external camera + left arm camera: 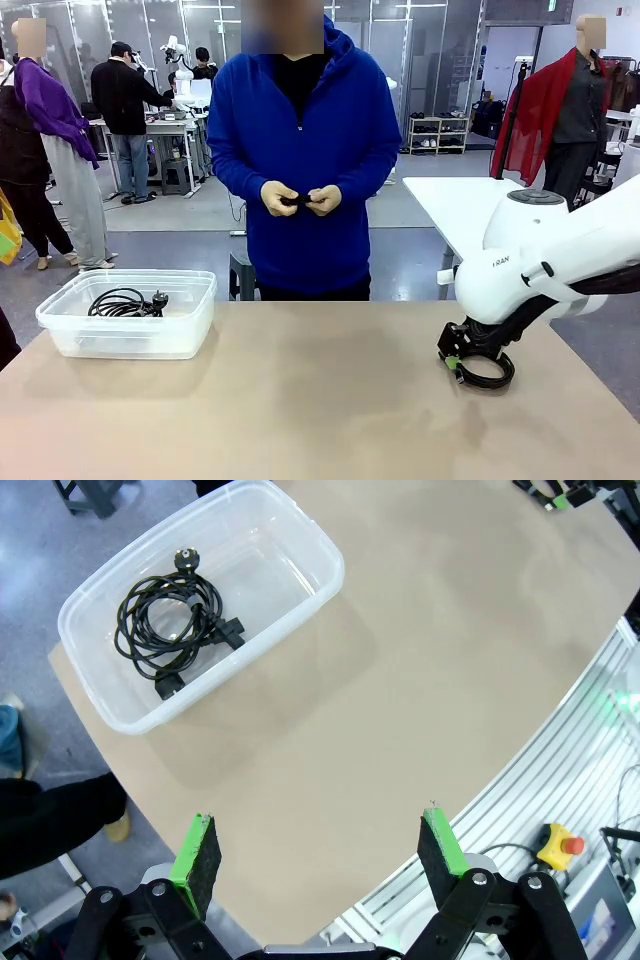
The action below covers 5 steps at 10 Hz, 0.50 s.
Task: Organize and store the cables.
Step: Place the USB Extension Cable into the Organizing box.
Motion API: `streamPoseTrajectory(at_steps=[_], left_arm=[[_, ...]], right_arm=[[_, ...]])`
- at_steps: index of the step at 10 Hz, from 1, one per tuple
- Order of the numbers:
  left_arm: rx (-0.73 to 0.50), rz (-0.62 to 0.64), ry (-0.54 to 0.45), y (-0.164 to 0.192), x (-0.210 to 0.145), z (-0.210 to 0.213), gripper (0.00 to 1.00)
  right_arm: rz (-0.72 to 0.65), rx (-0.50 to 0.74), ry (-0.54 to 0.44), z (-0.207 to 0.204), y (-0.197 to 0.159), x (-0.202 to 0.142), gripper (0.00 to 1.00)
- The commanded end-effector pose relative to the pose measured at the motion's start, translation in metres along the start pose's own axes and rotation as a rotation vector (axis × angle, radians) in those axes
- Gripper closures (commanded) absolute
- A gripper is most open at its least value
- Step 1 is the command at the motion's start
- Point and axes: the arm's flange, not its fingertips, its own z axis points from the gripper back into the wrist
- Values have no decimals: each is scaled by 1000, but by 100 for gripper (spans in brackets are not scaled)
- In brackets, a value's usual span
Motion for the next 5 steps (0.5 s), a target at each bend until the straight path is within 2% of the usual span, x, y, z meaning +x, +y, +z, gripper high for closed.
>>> streamPoseTrajectory(at_steps=[1, 5], left_arm=[[5, 3, 2, 0, 0, 1, 0], [5, 3, 2, 0, 0, 1, 0]], right_arm=[[-44, -47, 26, -12, 7, 16, 0], [-99, -40, 38, -32, 14, 30, 0]])
